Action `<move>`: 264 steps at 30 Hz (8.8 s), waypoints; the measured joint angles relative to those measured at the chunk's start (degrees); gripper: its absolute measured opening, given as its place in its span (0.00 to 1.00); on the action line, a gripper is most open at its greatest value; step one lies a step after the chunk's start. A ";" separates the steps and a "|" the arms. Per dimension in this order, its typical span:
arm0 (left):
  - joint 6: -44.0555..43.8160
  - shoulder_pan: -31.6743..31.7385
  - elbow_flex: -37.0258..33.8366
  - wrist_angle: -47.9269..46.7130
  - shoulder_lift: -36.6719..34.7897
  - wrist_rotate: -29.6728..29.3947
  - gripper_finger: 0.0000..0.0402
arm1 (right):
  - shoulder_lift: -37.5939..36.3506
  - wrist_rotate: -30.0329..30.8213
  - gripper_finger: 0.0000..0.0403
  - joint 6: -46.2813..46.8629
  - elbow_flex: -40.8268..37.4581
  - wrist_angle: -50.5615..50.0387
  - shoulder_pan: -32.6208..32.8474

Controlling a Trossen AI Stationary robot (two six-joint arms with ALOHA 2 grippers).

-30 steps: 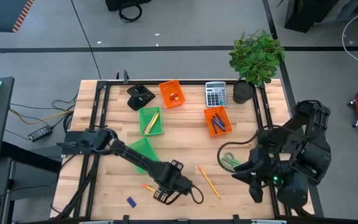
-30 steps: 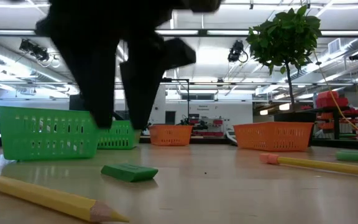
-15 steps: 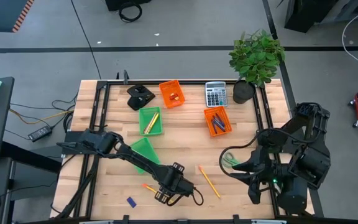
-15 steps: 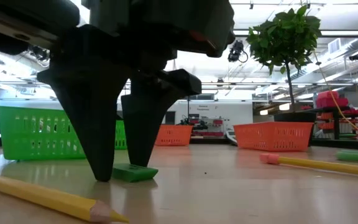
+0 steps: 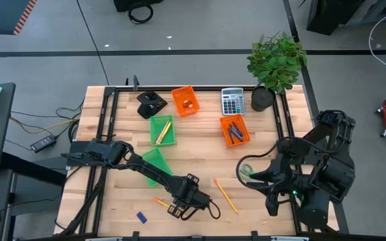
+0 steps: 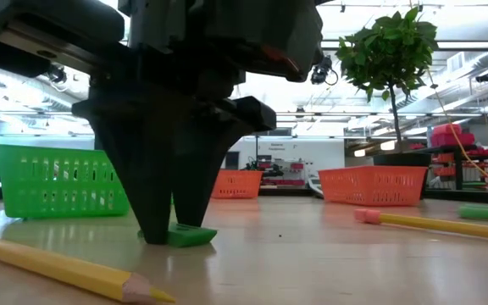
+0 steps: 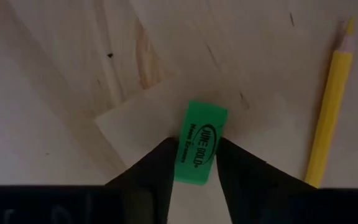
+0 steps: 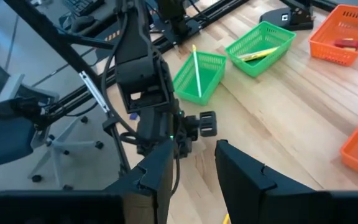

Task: Sort crayons/erasers/pens/pencils in bins
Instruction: Put the green eraser into the top orange bin, then put the right yellow pencil into the bottom green bin, then put the yellow pencil into the bottom green bin

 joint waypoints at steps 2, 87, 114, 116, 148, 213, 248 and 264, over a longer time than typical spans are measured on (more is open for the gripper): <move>0.27 -0.02 -0.02 0.17 0.13 -0.37 0.28 | 0.00 0.03 0.31 -0.01 0.00 -0.40 -0.24; 20.85 20.84 3.63 21.50 -10.64 14.10 0.41 | -0.62 -20.05 0.31 18.54 1.94 -5.46 -3.45; 31.05 17.20 3.59 21.56 1.35 12.73 0.44 | -0.57 -17.53 0.31 36.44 -5.07 -2.27 7.21; 32.15 16.99 3.46 20.88 1.47 12.92 0.44 | -0.57 -17.55 0.31 36.46 -5.07 -2.28 7.26; 26.85 14.93 3.69 22.59 4.56 12.38 0.09 | -0.57 -18.81 0.31 35.99 -5.07 -3.64 6.49; 4.26 15.13 -51.80 -14.58 -59.78 -0.01 0.09 | -0.57 -15.86 0.31 19.61 -5.07 -10.99 -10.82; -24.11 -2.34 -42.47 -10.70 -59.64 4.88 0.21 | -0.57 -16.63 0.31 16.06 -5.03 -6.49 -6.17; -56.87 -20.76 -41.85 9.83 -48.94 2.86 0.18 | -0.59 -19.54 0.31 7.43 -5.03 -0.05 -3.80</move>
